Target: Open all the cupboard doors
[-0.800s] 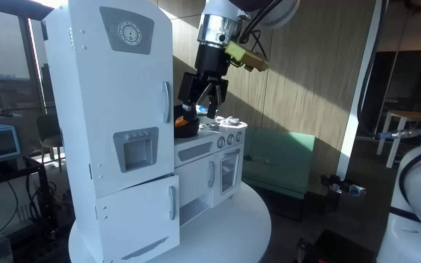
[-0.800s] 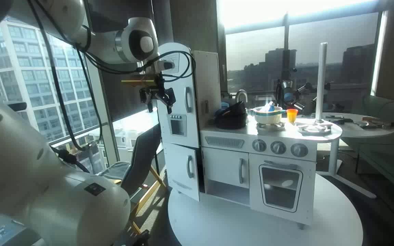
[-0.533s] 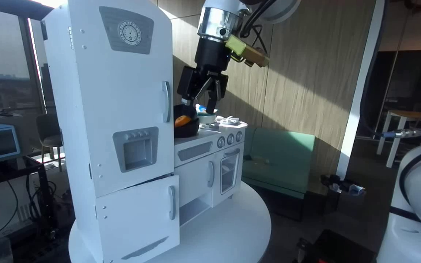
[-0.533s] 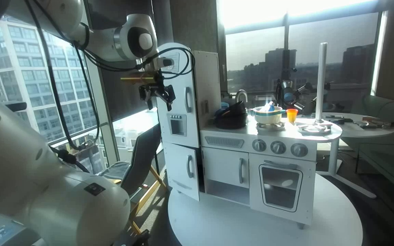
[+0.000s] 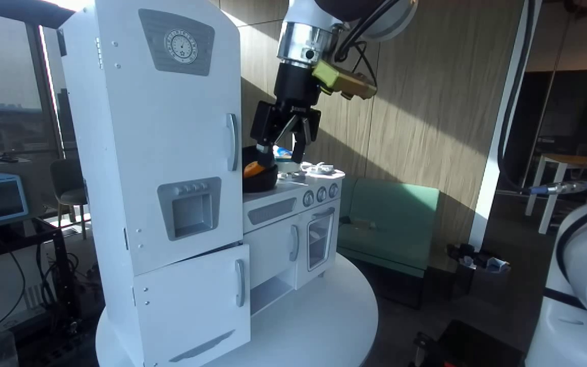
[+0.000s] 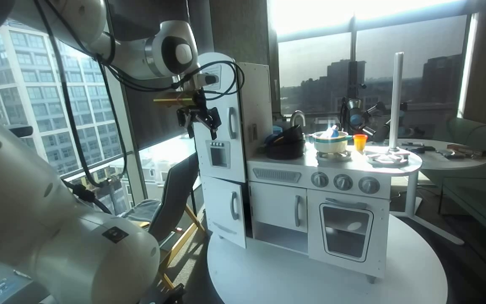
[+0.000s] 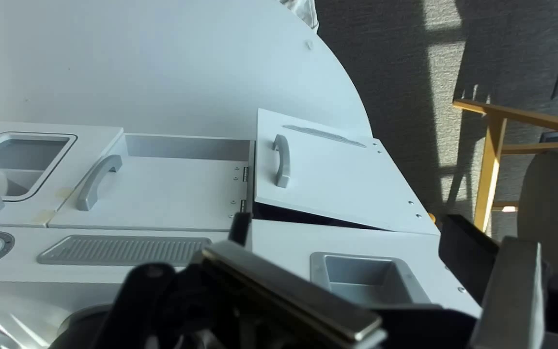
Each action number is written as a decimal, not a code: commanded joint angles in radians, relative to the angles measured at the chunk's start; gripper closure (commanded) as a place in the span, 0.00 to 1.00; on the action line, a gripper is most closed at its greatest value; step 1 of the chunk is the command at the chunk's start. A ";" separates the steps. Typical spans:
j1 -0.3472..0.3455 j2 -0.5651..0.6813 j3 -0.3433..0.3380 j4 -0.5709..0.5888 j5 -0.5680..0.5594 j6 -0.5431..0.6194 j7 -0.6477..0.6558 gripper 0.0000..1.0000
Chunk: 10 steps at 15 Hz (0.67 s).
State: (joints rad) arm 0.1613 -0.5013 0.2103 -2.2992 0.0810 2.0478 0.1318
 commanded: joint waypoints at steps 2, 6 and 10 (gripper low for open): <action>-0.075 0.019 -0.001 0.000 -0.096 0.090 0.089 0.00; -0.159 0.088 0.003 0.030 -0.184 0.215 0.225 0.00; -0.214 0.184 -0.002 0.091 -0.227 0.416 0.333 0.00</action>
State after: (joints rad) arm -0.0191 -0.3962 0.2051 -2.2821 -0.1077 2.3412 0.3832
